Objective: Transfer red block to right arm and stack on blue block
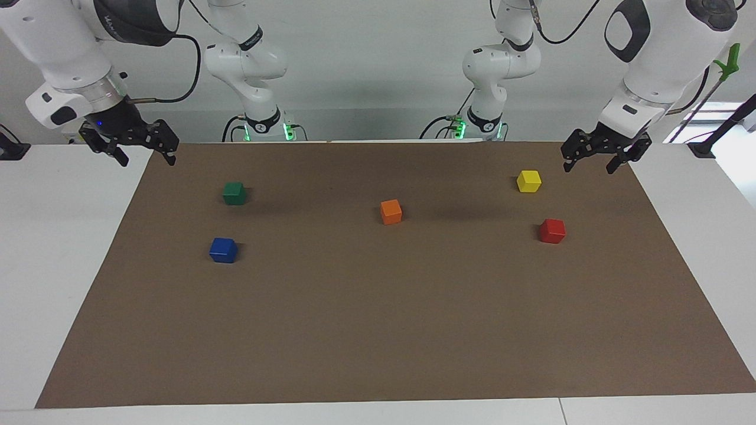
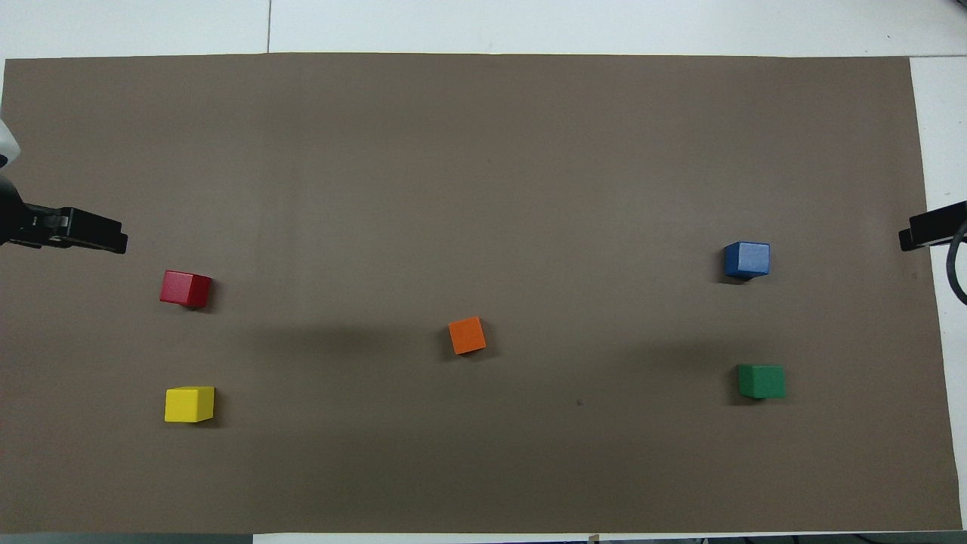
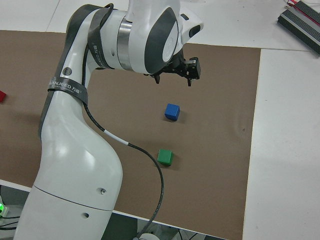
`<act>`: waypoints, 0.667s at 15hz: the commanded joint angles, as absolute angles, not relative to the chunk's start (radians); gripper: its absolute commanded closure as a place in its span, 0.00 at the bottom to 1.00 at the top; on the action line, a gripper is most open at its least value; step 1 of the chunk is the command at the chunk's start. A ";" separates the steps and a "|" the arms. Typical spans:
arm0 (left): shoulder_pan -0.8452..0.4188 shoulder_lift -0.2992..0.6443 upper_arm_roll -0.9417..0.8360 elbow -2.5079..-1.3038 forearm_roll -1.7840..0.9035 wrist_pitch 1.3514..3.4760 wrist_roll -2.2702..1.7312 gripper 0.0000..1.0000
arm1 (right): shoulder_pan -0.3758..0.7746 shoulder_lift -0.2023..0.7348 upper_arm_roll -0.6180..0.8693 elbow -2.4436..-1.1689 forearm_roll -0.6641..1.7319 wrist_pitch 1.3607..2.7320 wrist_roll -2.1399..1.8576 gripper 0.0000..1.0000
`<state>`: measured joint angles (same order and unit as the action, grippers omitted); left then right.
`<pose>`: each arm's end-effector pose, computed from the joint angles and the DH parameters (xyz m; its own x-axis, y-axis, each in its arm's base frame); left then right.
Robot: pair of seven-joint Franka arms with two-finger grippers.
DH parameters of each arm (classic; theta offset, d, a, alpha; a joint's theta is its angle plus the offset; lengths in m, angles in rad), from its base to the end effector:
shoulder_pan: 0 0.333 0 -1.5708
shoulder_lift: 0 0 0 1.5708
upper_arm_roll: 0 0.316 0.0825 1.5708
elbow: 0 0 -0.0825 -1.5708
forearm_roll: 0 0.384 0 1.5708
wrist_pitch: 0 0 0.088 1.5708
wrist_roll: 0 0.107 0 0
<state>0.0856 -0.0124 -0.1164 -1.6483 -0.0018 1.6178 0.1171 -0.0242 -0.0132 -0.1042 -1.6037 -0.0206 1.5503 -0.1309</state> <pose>0.5529 -0.0176 0.5987 0.9889 -0.1472 -0.0180 -0.1472 -0.9891 0.0025 0.5427 -0.0727 0.6145 0.9991 0.0022 -0.0424 0.0028 -0.9999 0.0138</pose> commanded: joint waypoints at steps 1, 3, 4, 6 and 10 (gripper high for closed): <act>0.072 -0.008 -0.109 -1.641 0.015 1.617 0.109 0.00 | -0.038 -0.021 -0.100 -1.606 -0.020 1.531 -0.153 0.00; 0.072 -0.008 -0.107 -1.640 0.014 1.612 0.097 0.00 | -0.038 -0.021 -0.100 -1.606 -0.020 1.531 -0.153 0.00; 0.075 -0.009 -0.107 -1.641 0.014 1.612 0.097 0.00 | -0.038 -0.021 -0.100 -1.606 -0.020 1.531 -0.153 0.00; 0.084 -0.024 -0.107 -1.692 0.015 1.640 0.110 0.00 | -0.038 -0.021 -0.100 -1.606 -0.020 1.531 -0.153 0.00; 0.113 -0.100 -0.098 -1.903 0.015 1.829 0.160 0.00 | -0.038 -0.021 -0.100 -1.606 -0.020 1.523 -0.158 0.00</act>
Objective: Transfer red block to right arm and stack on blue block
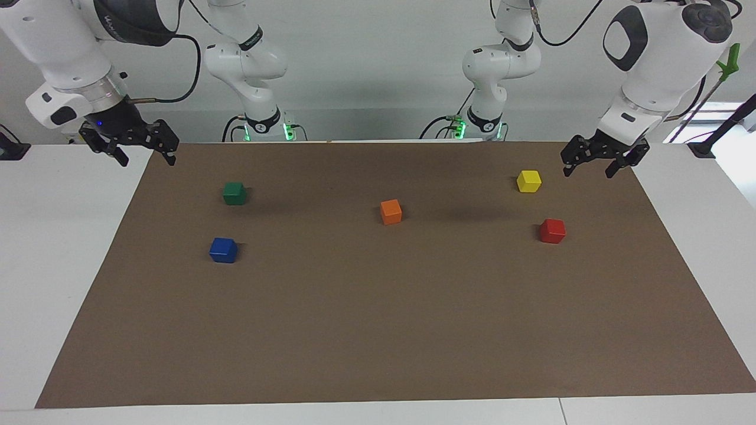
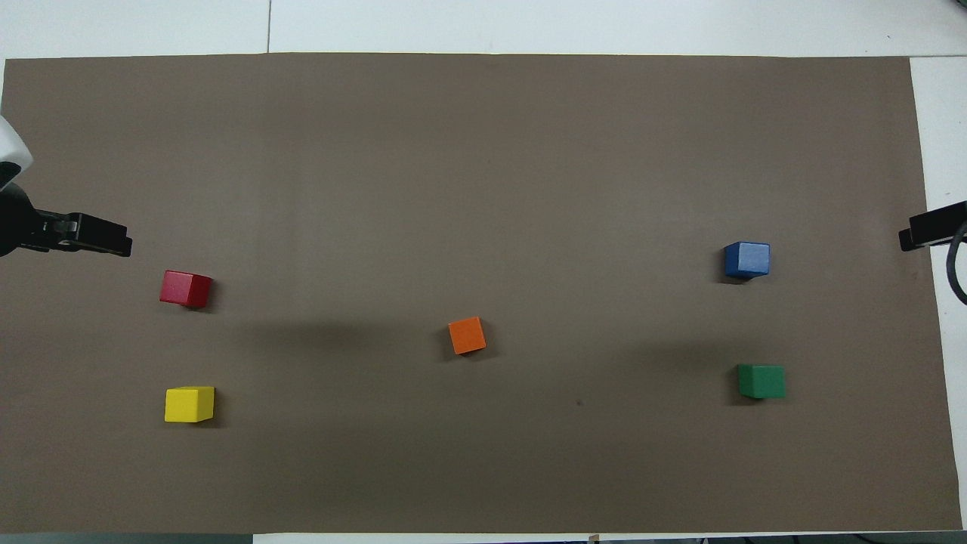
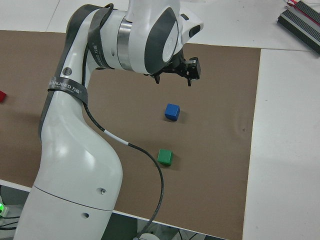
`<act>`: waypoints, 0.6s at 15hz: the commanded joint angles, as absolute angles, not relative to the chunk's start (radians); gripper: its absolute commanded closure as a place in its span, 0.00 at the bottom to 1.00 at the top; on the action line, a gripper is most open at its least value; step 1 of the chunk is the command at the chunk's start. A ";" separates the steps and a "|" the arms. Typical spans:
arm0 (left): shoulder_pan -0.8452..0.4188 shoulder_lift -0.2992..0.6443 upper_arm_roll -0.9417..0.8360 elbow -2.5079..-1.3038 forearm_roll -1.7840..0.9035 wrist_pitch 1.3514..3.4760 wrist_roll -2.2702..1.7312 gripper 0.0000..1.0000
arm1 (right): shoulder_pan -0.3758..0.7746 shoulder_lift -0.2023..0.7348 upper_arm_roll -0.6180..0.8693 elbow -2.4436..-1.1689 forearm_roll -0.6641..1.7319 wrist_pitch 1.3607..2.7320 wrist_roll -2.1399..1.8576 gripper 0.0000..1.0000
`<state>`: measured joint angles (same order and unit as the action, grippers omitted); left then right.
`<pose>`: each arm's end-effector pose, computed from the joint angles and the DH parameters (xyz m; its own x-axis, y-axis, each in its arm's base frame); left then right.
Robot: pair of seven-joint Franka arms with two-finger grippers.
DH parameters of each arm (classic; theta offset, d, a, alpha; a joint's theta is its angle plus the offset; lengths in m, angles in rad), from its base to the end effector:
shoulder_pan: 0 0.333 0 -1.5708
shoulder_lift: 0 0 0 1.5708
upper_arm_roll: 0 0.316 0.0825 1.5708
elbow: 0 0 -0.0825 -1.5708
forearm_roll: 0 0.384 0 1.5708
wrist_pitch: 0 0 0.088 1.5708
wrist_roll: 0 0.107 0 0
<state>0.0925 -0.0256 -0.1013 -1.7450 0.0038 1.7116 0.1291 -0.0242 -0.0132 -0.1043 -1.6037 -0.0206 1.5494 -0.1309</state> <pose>0.5535 -0.0051 0.5680 0.9904 -0.1379 -0.0087 -0.1380 -0.9904 -0.0053 0.5426 -0.0728 0.6144 0.9991 0.0021 -0.0433 0.0027 -0.9999 0.0137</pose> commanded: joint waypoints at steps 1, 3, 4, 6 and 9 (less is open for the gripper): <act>0.120 -0.113 -0.098 -1.972 0.015 1.898 0.166 0.00 | -0.038 -0.021 -0.100 -1.606 -0.018 1.523 -0.155 0.00; 0.121 -0.117 -0.097 -2.051 0.015 1.974 0.181 0.00 | -0.038 -0.021 -0.098 -1.608 -0.017 1.523 -0.156 0.00; 0.141 -0.107 -0.097 -2.069 0.015 1.991 0.184 0.00 | -0.038 -0.026 -0.098 -1.612 -0.015 1.529 -0.164 0.00; 0.152 -0.089 -0.097 -2.129 0.015 2.066 0.195 0.00 | -0.038 -0.031 -0.098 -1.627 -0.012 1.534 -0.187 0.00; 0.153 -0.074 -0.097 -2.230 0.015 2.215 0.209 0.00 | -0.078 -0.054 -0.101 -1.690 0.099 1.594 -0.215 0.00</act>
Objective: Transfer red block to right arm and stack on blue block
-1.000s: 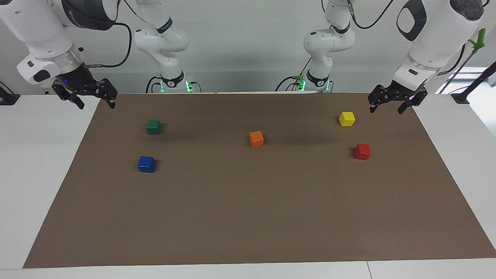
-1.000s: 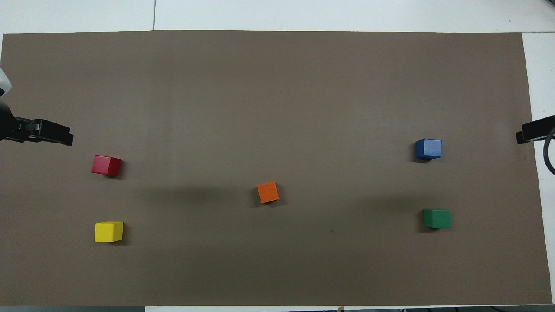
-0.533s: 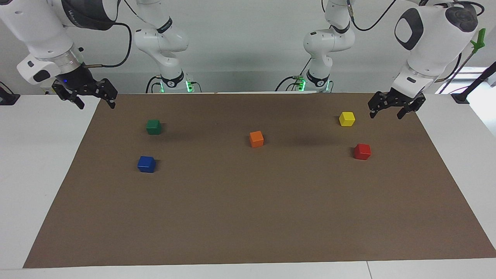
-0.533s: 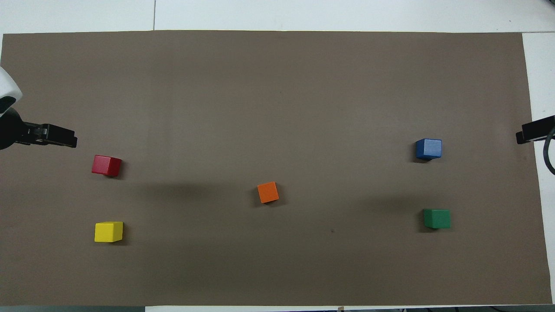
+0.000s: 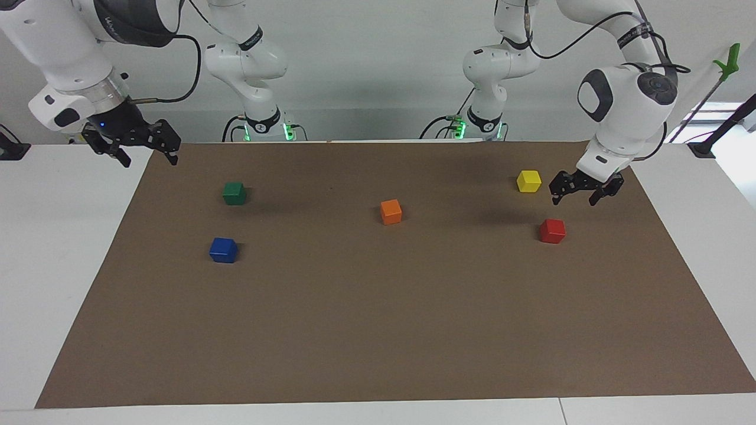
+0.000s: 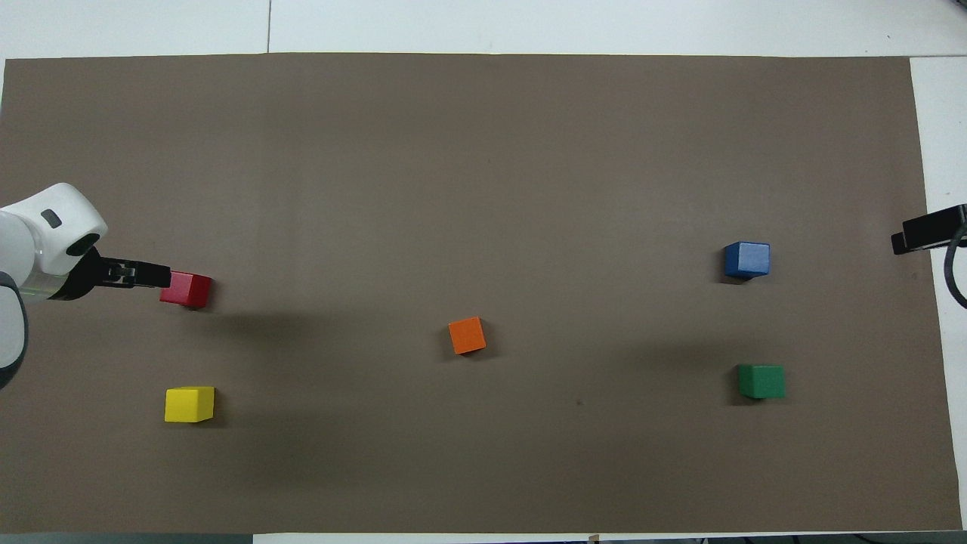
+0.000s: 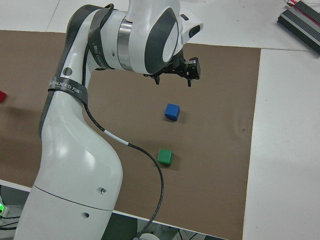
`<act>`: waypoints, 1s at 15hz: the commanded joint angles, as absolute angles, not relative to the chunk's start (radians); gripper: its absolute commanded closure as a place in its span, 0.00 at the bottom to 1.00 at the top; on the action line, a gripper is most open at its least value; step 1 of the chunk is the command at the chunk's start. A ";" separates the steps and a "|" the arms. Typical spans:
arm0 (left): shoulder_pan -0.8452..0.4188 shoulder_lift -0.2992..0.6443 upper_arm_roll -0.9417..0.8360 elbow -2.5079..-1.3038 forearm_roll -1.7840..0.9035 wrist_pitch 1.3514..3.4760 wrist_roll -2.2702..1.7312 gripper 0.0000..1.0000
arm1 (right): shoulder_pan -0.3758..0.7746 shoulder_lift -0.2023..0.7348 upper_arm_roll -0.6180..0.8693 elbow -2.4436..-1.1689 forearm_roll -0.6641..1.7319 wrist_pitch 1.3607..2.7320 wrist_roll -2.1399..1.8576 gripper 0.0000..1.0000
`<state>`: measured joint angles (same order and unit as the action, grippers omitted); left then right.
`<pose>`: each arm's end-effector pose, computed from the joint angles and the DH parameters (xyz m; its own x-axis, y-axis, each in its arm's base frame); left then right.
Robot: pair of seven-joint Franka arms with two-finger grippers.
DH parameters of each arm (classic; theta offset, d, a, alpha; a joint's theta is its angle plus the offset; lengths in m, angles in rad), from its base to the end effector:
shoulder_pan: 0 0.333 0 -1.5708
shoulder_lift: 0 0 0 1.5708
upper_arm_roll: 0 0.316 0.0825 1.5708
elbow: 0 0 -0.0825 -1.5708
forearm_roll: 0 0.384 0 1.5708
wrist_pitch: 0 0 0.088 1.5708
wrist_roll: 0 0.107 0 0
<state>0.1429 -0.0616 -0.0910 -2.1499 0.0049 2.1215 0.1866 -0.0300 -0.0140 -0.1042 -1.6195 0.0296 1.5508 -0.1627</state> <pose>0.5283 0.0272 0.4311 0.9901 -0.1369 0.0305 -0.1364 -0.9905 -0.0158 0.5422 -0.0704 0.6076 0.9984 0.0293 -0.0490 0.0273 -0.9988 -0.0395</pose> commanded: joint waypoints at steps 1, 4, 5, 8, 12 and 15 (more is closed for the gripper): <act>0.152 -0.049 -0.097 -2.235 0.015 2.230 0.209 0.00 | -0.092 -0.057 -0.101 -1.716 0.150 1.609 -0.239 0.00; 0.150 -0.008 -0.097 -2.259 0.017 2.264 0.221 0.00 | -0.133 -0.066 -0.101 -1.782 0.311 1.644 -0.277 0.00; 0.150 0.001 -0.097 -2.275 0.015 2.296 0.239 0.00 | -0.147 -0.069 -0.101 -1.811 0.380 1.660 -0.316 0.00; 0.155 0.021 -0.097 -2.290 0.015 2.350 0.262 0.00 | -0.169 -0.078 -0.101 -1.879 0.523 1.678 -0.460 0.00; 0.158 0.054 -0.097 -2.292 0.015 2.382 0.282 0.00 | -0.239 -0.080 -0.101 -2.017 0.786 1.666 -0.639 0.00; 0.164 0.078 -0.097 -2.293 0.015 2.404 0.294 0.00 | -0.238 -0.080 -0.101 -2.080 0.950 1.632 -0.658 0.00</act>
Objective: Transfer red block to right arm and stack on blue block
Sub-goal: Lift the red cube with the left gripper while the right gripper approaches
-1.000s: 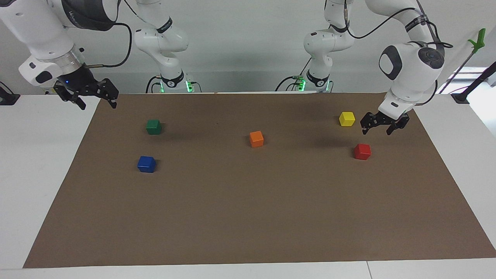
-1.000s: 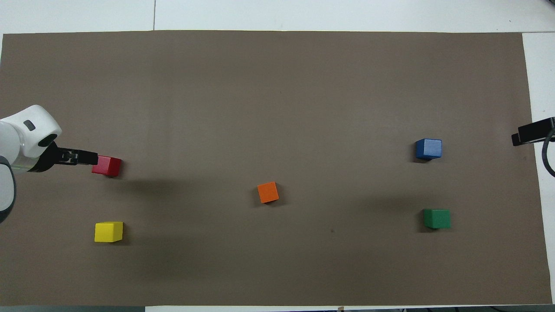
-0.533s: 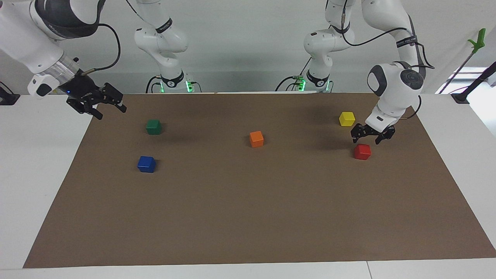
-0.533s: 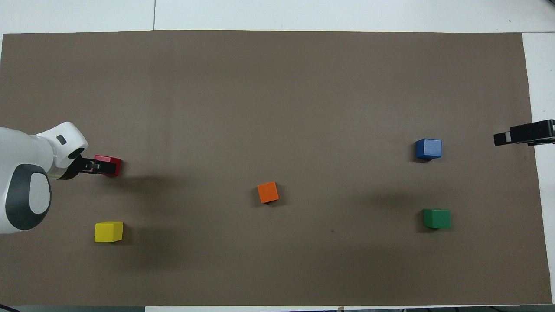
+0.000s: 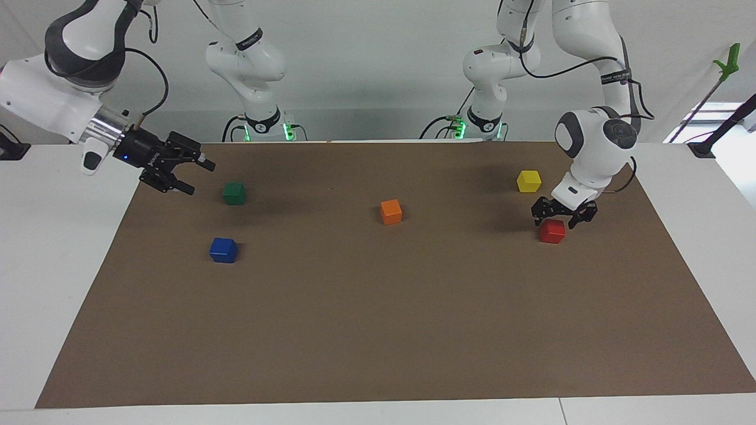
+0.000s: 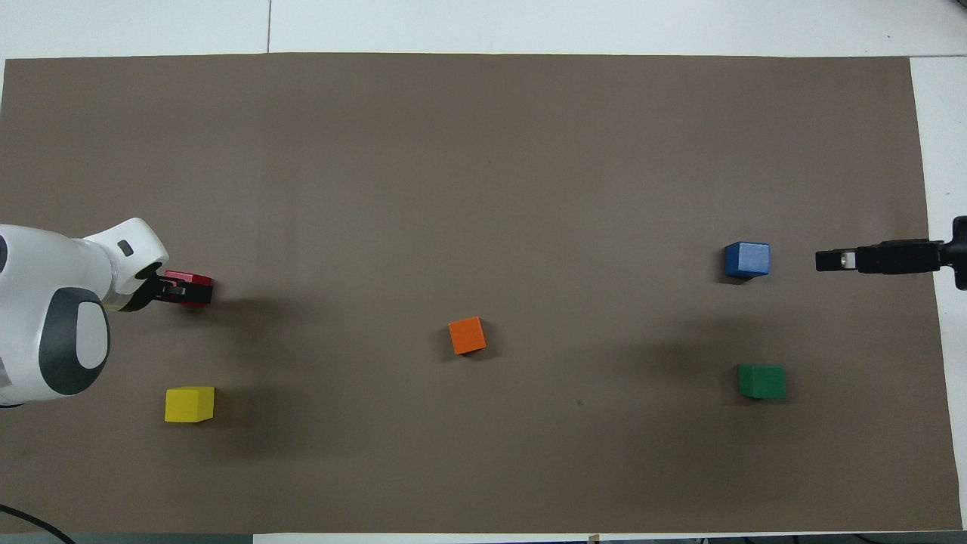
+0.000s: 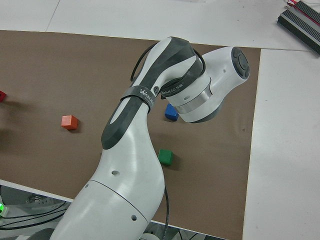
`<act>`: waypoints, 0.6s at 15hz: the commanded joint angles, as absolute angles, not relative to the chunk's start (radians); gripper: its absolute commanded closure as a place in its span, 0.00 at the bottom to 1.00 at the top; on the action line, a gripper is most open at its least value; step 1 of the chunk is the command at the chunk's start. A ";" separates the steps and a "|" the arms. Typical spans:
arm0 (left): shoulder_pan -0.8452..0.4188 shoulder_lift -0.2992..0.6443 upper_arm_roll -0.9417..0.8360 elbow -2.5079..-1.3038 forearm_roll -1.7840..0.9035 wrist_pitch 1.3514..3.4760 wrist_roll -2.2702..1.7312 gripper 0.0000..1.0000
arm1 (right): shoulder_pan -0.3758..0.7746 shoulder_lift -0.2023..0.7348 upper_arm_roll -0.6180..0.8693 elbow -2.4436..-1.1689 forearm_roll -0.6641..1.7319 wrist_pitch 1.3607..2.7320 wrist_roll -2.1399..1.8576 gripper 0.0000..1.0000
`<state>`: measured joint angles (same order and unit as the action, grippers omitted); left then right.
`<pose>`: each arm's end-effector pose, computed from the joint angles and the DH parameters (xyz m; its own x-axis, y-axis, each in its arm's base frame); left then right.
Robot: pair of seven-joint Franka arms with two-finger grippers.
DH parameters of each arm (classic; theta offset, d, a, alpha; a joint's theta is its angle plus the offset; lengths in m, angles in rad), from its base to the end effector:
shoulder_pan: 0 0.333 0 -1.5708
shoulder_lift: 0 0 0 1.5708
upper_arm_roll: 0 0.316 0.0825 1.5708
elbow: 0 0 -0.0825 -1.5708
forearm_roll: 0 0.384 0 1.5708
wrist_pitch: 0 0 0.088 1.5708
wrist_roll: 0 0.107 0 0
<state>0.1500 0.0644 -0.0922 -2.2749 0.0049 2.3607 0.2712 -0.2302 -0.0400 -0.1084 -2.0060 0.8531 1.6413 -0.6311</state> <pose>0.5255 0.0306 0.3305 0.9764 -0.2149 0.0215 -0.2149 -0.9766 -0.0035 0.5140 -0.1014 0.4828 0.9906 0.0166 0.1360 0.1156 -0.6333 -0.7652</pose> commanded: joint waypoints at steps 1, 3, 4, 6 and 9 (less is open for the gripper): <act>0.164 0.084 -0.097 -2.293 0.015 2.413 0.293 0.01 | -0.232 -0.077 -0.101 -2.092 0.994 1.628 -0.660 0.00; 0.164 0.091 -0.097 -2.290 0.015 2.410 0.293 0.11 | -0.226 -0.069 -0.101 -2.134 1.078 1.605 -0.675 0.00; 0.166 0.092 -0.097 -2.283 0.015 2.401 0.288 0.24 | -0.225 -0.061 -0.101 -2.161 1.132 1.579 -0.701 0.00; 0.166 0.097 -0.097 -2.251 0.011 2.360 0.250 0.81 | -0.222 -0.043 -0.100 -2.198 1.189 1.528 -0.726 0.00; 0.163 0.101 -0.100 -2.168 0.006 2.258 0.166 1.00 | -0.186 -0.017 -0.098 -2.223 1.316 1.458 -0.726 0.00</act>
<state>0.1525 0.0935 -0.0908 -2.2392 0.0043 2.3386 0.2138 -0.2068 -0.0259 -0.0991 -2.1934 1.2276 1.4950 -0.7014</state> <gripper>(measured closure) 0.463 0.000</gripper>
